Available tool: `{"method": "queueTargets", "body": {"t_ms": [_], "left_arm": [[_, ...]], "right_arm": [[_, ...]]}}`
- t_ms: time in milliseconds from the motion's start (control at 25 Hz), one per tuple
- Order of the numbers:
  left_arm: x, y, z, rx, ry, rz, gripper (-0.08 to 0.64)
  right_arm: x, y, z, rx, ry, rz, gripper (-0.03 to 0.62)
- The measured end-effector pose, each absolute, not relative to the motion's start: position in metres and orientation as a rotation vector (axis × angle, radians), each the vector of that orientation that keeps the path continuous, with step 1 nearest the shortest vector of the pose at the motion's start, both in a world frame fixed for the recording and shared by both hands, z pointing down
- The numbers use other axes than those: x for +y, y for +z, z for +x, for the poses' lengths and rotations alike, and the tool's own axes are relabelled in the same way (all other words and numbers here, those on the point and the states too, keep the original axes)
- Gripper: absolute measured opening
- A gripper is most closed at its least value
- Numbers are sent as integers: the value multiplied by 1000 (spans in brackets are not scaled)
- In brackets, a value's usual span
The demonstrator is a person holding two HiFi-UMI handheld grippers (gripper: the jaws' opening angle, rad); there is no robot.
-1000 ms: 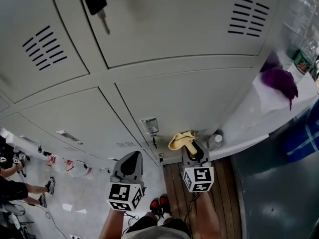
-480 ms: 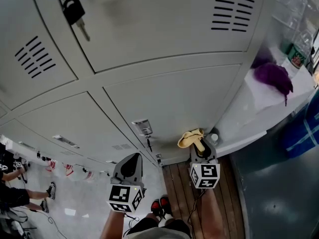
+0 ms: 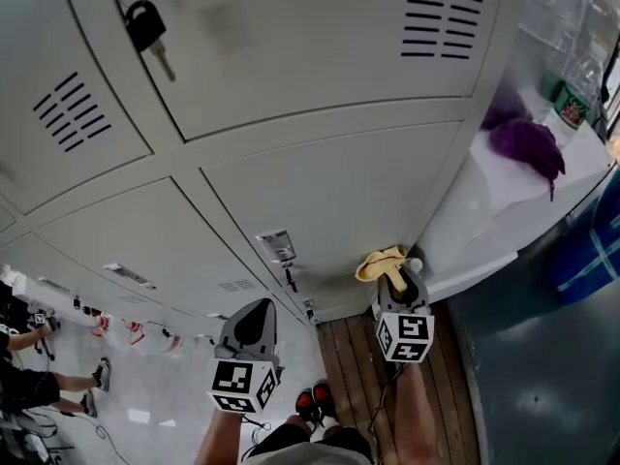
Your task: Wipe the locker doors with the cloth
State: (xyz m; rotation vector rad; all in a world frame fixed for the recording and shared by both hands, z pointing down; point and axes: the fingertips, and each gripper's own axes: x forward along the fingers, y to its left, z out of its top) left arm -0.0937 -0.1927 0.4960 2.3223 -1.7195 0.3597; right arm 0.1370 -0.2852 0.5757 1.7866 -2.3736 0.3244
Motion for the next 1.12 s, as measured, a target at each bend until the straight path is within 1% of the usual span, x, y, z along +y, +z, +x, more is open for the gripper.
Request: {"method": "queueTargets", "body": {"t_ms": [200, 680, 1120], "left_arm": [[-190, 487, -89, -1711, 343, 2350, 23], [-170, 442, -76, -1720, 257, 2466, 23], [-135, 432, -82, -1758, 224, 2497, 23]], "right_arm": [[-273, 558, 134, -2397, 286, 1800, 129], [-216, 478, 138, -2450, 86, 1823, 129], [-146, 460, 131, -2489, 58, 1824, 130]]}}
